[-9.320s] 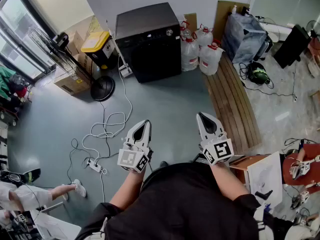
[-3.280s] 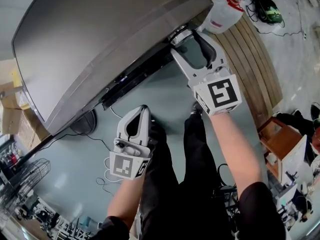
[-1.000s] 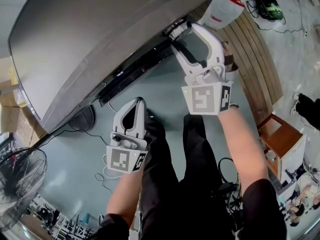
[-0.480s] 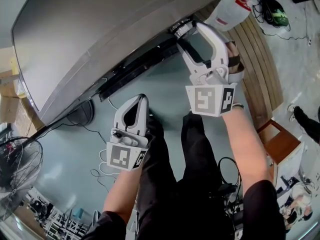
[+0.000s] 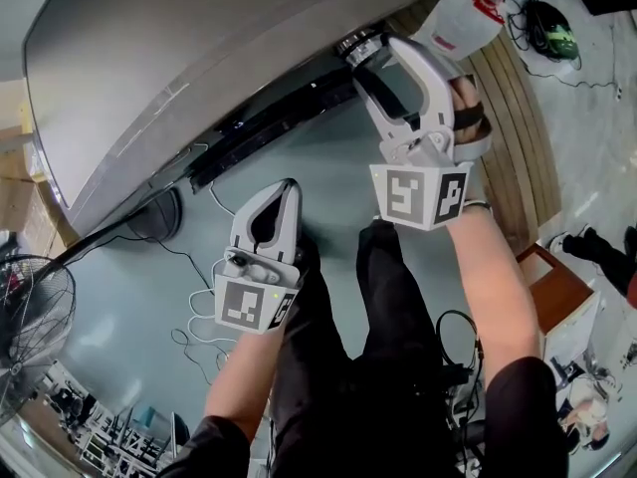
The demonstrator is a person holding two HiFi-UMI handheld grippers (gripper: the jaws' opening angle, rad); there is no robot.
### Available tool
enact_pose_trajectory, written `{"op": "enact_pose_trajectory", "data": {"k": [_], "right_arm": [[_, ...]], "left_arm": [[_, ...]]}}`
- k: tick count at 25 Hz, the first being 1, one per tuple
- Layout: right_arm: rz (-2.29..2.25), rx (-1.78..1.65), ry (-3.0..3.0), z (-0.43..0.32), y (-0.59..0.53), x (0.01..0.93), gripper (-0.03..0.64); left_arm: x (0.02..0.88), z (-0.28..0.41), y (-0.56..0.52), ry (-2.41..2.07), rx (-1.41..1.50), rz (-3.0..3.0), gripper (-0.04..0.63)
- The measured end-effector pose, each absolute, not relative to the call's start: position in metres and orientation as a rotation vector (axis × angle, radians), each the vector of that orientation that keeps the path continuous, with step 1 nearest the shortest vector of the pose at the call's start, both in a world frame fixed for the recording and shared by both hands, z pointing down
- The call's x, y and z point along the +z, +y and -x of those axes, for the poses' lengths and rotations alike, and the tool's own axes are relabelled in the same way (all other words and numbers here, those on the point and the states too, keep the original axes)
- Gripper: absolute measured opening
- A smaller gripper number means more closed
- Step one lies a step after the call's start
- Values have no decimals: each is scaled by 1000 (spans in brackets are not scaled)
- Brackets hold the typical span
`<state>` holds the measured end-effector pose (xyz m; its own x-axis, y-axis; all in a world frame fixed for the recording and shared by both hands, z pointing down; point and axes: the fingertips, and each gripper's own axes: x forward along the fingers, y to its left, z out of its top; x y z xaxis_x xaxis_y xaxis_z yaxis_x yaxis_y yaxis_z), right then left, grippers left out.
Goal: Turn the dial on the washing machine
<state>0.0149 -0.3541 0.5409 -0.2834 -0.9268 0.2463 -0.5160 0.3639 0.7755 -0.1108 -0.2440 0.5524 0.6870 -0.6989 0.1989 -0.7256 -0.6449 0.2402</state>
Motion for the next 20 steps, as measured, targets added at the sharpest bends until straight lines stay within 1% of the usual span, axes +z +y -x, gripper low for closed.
{"op": "enact_pose_trajectory", "data": {"k": [12,20], "right_arm": [[-1172,-897,-1904,-12,-352,545,287],[-1082,-988,-1877,-13,-351,548,287]], "left_arm": [[551,136,-255,-1298,145,-2606,15],[552,137,-245,-1379,143,-2584,15]]}}
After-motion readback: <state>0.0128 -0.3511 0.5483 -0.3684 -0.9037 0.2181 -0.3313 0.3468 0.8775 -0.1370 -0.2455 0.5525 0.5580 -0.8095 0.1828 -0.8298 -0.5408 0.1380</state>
